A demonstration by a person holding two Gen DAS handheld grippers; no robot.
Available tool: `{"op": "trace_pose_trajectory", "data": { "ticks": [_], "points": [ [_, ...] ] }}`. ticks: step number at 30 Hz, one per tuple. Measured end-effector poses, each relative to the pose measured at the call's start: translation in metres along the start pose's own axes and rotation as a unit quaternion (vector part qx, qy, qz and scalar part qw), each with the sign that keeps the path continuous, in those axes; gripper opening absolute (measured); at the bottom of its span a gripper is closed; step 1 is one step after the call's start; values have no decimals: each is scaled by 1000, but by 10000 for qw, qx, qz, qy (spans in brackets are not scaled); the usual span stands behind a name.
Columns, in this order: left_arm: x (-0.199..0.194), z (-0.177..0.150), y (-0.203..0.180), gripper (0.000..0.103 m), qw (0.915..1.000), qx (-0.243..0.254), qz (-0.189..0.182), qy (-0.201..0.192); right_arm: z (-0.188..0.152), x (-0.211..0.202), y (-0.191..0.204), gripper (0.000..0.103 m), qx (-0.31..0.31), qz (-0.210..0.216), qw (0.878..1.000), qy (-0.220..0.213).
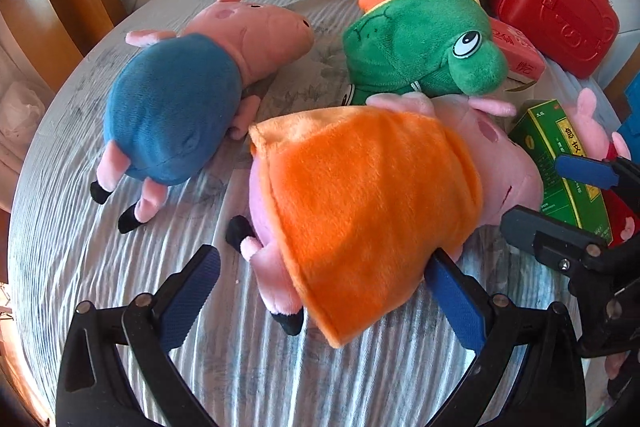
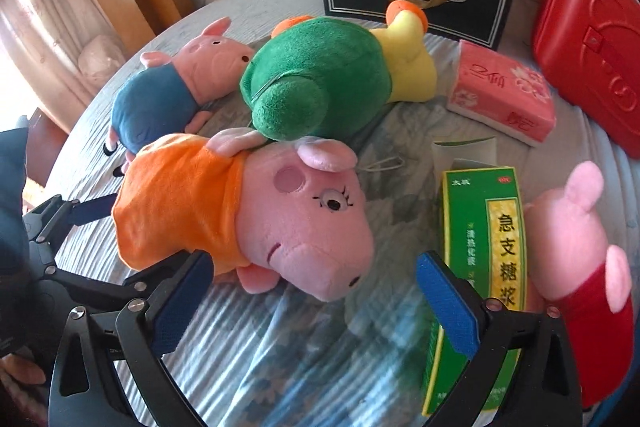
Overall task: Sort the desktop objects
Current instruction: 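Close the right gripper on the orange-dress pig and lift it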
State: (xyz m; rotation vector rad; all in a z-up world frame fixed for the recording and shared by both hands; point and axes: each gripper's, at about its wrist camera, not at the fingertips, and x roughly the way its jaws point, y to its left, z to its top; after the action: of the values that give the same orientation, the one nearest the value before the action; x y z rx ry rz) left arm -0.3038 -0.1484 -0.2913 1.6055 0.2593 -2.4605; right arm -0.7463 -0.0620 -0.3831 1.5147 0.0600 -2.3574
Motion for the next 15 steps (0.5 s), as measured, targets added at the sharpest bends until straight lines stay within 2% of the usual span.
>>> {"op": "trace_pose_trajectory", "data": {
  "ticks": [2, 7, 12, 15],
  "points": [
    [4, 0, -2, 103, 9999, 57, -122, 53, 5, 10, -2, 103, 55, 115, 9999, 48],
    [18, 3, -8, 103, 9997, 197, -93, 141, 13, 39, -3, 103, 124, 343, 9990, 276],
    [27, 8, -8, 103, 9992, 244, -172, 278, 17, 42, -4, 103, 127, 488, 9984, 241],
    [26, 7, -7, 99, 9995, 236, -147, 171, 17, 45, -4, 103, 124, 563, 9982, 190]
  ]
}}
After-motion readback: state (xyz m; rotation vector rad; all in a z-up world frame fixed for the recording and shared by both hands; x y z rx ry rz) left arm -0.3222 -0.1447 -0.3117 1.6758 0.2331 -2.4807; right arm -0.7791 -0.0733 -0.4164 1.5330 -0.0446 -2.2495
